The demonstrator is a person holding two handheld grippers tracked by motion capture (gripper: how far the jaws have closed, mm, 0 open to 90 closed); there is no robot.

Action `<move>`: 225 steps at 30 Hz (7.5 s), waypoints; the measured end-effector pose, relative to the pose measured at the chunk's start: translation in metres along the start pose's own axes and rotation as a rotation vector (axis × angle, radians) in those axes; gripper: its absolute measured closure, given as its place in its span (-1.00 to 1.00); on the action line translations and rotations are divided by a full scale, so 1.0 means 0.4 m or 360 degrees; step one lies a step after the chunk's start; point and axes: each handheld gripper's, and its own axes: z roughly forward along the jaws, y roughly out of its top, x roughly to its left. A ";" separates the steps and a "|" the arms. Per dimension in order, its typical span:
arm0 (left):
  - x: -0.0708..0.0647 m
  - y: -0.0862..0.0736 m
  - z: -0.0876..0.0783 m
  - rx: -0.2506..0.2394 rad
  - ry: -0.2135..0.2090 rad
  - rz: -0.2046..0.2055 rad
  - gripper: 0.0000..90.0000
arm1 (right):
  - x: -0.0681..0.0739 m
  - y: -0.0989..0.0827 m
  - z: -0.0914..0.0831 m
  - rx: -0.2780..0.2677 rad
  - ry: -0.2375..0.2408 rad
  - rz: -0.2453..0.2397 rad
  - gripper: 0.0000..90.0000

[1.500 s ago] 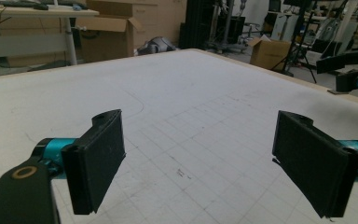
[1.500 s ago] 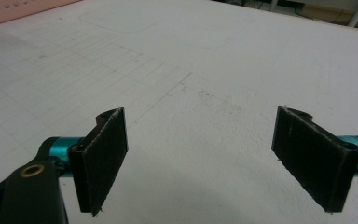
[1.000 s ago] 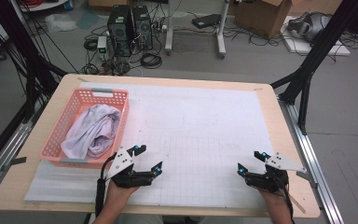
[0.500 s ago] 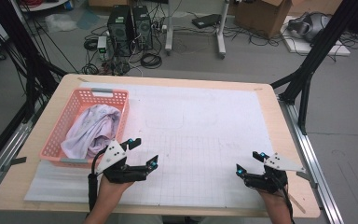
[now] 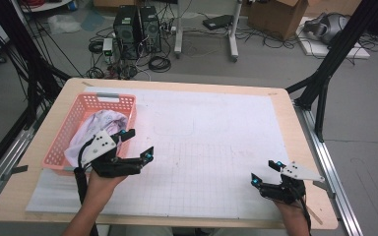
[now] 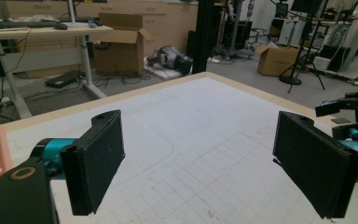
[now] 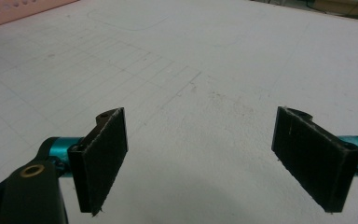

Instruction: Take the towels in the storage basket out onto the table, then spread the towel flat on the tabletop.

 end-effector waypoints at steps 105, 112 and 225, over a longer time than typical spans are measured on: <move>0.361 -0.003 -0.078 0.0042 0.0450 -0.0117 0.16 | 0.008 -0.003 0.000 0.0039 -0.0010 -0.0006 -0.62; 0.338 0.014 -0.075 -0.0097 0.0320 -0.0060 0.16 | 0.007 -0.004 0.001 0.0035 -0.0010 -0.0012 -0.62; -0.008 -0.184 0.269 0.0603 -0.0126 0.0004 0.10 | 0.031 0.040 0.164 0.0276 0.0101 0.0024 -0.62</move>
